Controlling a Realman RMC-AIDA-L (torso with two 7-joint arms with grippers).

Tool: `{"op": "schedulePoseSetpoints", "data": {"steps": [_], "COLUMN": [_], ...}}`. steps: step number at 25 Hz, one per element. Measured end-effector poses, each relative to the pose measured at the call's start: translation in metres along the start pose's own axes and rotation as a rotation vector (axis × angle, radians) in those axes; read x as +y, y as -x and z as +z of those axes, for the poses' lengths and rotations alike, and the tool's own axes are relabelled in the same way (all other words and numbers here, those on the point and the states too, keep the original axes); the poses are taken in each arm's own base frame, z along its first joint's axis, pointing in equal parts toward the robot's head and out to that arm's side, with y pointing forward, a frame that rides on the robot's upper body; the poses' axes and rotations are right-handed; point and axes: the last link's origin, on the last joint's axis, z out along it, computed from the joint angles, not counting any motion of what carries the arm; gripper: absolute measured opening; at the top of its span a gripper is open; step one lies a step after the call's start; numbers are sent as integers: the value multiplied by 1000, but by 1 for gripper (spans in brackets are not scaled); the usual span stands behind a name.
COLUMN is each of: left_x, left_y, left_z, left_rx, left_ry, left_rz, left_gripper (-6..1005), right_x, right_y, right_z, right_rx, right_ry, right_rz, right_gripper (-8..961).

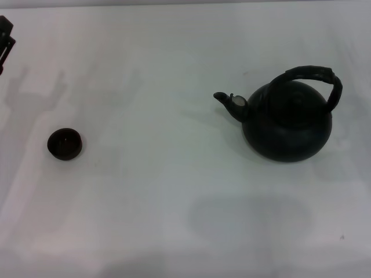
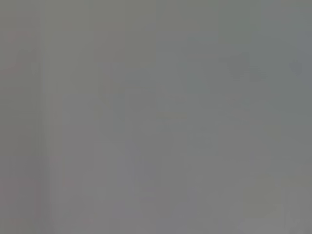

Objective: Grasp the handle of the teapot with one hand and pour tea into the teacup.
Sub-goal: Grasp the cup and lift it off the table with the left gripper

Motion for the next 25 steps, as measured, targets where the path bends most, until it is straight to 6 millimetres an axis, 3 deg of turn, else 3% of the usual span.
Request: {"op": "schedulePoseSetpoints", "data": {"steps": [25], "left_x": [-11], "left_y": [2], "left_z": [7], "left_rx": [-99], "left_ry": [31], "left_rz": [-73], "left_gripper": [875], "right_x": [0], "right_y": [-4], "right_z": [5], "right_rx": [31], "right_ry": [-8], "right_rz": [3], "right_gripper": [830]}}
